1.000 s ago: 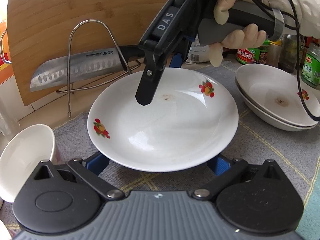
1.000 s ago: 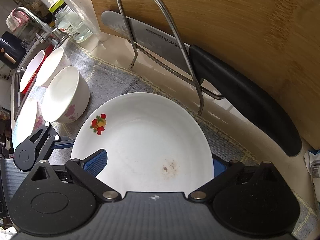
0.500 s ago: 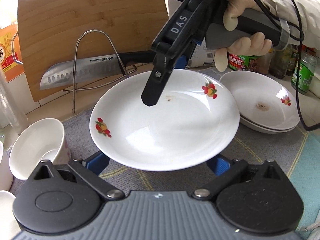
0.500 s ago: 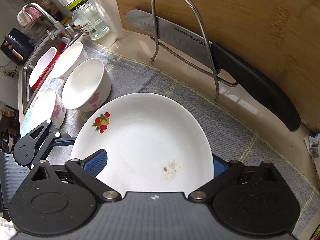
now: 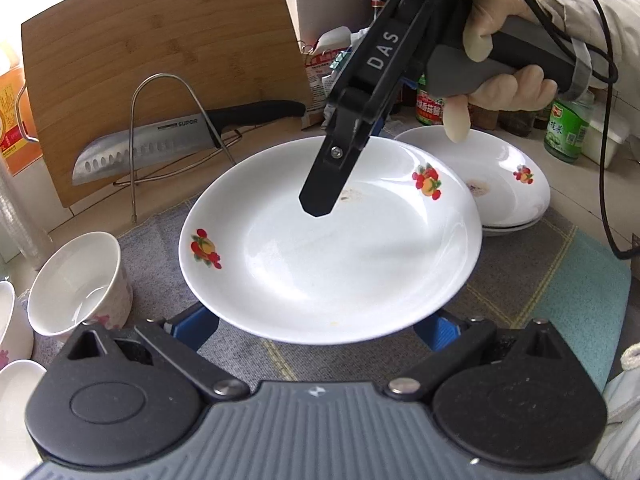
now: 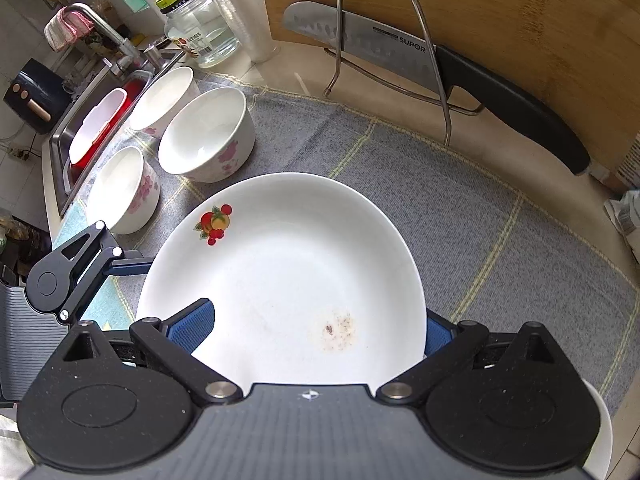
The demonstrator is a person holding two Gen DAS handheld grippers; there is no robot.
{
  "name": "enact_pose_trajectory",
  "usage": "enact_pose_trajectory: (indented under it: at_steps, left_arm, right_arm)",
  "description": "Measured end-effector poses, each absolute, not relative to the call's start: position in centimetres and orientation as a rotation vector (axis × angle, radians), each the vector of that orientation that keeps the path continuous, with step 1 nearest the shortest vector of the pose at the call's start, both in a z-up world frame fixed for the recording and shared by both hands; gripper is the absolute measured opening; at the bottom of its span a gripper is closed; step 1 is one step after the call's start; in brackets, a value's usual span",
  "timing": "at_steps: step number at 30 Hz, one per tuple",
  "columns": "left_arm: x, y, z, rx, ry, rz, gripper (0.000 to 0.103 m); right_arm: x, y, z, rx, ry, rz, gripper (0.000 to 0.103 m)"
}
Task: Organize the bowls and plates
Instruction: 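Lift the held plate with the right gripper and carry it toward the stack, then lower the held plate onto the stacked plates with the right gripper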
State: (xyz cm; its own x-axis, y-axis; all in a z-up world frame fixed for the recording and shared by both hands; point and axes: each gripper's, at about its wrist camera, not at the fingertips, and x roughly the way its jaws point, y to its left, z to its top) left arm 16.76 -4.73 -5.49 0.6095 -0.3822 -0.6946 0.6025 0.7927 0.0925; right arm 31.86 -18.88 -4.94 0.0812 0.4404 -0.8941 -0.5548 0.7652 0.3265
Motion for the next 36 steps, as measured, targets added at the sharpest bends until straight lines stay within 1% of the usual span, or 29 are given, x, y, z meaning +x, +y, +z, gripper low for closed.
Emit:
enact_pose_trajectory:
  at_steps: [10,19,28,36]
  left_arm:
    - [15.9,-6.8,-4.7,0.403,0.670,-0.677,0.102]
    - [15.7,-10.5,-4.2,0.450,0.626,-0.809,0.102]
    - [15.9,-14.4,-4.9,0.478,0.609,-0.930,0.102]
    - [15.8,-16.3,-5.5,0.487,0.614,-0.979,0.102]
  right_arm:
    - [29.1,-22.3,-3.5,-0.044,1.246,0.648,0.103]
    - [26.5,-27.3,-2.4,0.023,1.212,0.512,0.103]
    - [24.4,-32.3,-2.5,0.088,1.210,0.379,0.103]
    - [23.7,-34.7,-2.9,0.123,1.219,0.315,0.103]
